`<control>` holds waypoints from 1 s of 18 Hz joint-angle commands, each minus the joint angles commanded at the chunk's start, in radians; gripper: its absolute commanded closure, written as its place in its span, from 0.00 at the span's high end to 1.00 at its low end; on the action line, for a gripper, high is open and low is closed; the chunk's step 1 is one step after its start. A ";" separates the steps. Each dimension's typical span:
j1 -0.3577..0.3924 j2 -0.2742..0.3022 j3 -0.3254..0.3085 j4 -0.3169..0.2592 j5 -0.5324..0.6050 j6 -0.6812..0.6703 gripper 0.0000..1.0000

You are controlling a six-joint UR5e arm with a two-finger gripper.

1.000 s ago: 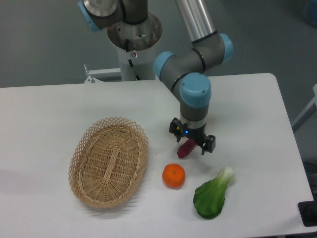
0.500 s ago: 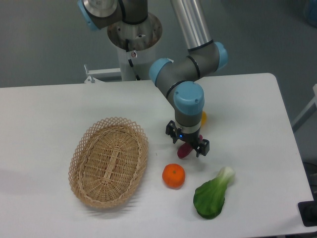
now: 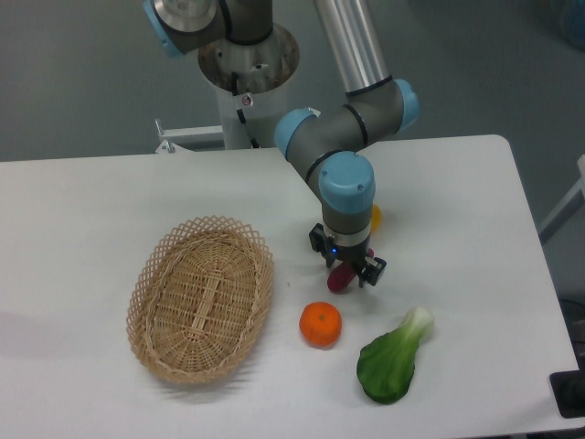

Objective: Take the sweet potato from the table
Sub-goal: 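Close the gripper around the purple sweet potato, then lift the held sweet potato up and away from the table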

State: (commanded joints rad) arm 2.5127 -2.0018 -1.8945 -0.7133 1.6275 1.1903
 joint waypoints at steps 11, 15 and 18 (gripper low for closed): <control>0.005 0.035 0.122 -0.017 -0.026 0.009 0.23; 0.012 0.066 0.207 -0.031 -0.087 0.009 0.23; 0.021 0.104 0.261 -0.090 -0.104 0.009 0.23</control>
State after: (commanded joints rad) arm 2.5341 -1.8976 -1.6339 -0.8036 1.5233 1.1996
